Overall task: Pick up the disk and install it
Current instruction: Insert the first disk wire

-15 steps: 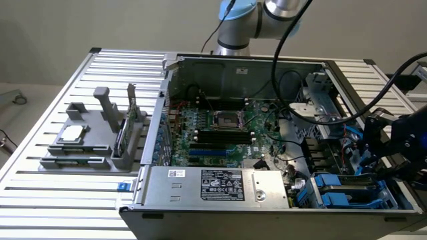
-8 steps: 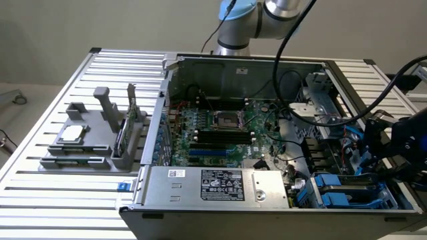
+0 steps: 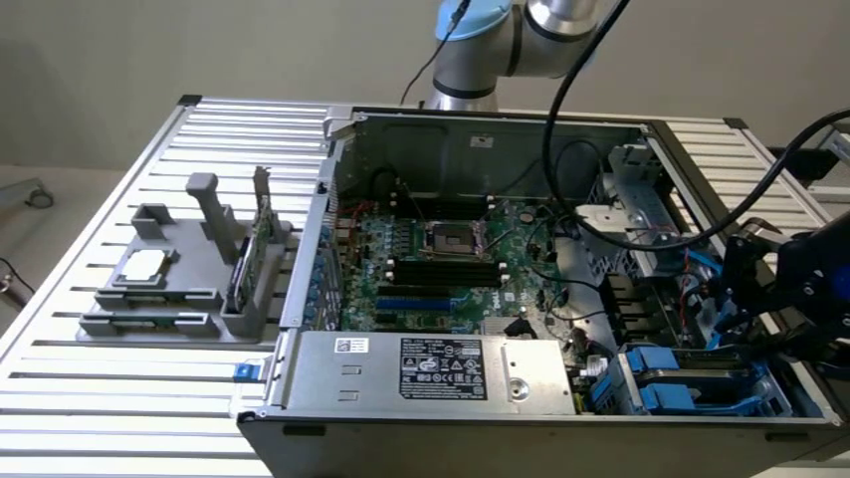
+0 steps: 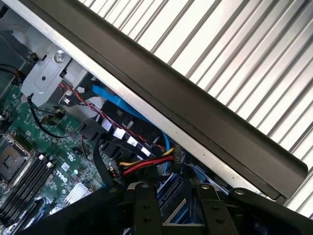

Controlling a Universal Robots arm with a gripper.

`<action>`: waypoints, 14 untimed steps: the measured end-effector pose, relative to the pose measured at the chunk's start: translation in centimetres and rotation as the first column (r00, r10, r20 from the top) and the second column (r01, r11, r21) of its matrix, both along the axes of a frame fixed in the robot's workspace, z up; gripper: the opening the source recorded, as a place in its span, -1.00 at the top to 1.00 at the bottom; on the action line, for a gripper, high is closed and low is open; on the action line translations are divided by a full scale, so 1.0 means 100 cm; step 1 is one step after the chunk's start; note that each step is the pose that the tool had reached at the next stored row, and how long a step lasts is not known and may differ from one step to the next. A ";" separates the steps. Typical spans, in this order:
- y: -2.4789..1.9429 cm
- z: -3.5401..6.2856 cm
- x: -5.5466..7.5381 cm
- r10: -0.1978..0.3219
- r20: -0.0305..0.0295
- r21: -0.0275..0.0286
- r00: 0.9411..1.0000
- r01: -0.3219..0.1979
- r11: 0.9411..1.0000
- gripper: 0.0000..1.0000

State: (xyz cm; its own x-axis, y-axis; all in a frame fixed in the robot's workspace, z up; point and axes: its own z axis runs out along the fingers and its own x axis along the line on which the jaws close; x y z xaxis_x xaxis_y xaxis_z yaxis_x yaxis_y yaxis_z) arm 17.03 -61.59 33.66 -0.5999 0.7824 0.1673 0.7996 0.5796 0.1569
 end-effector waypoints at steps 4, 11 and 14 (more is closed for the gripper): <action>0.0025 0.0000 0.000 0.000 -0.006 0.000 1.000 0.000 1.000 0.29; 0.0030 0.0001 0.002 0.001 -0.013 0.000 1.000 -0.001 1.000 0.29; 0.0032 0.0000 0.002 0.001 -0.018 0.000 1.000 -0.001 1.000 0.29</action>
State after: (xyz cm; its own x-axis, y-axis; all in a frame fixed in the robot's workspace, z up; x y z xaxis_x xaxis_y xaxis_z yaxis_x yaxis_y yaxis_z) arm 17.25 -61.27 33.66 -0.5979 0.7816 0.1778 0.8015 0.5807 0.1428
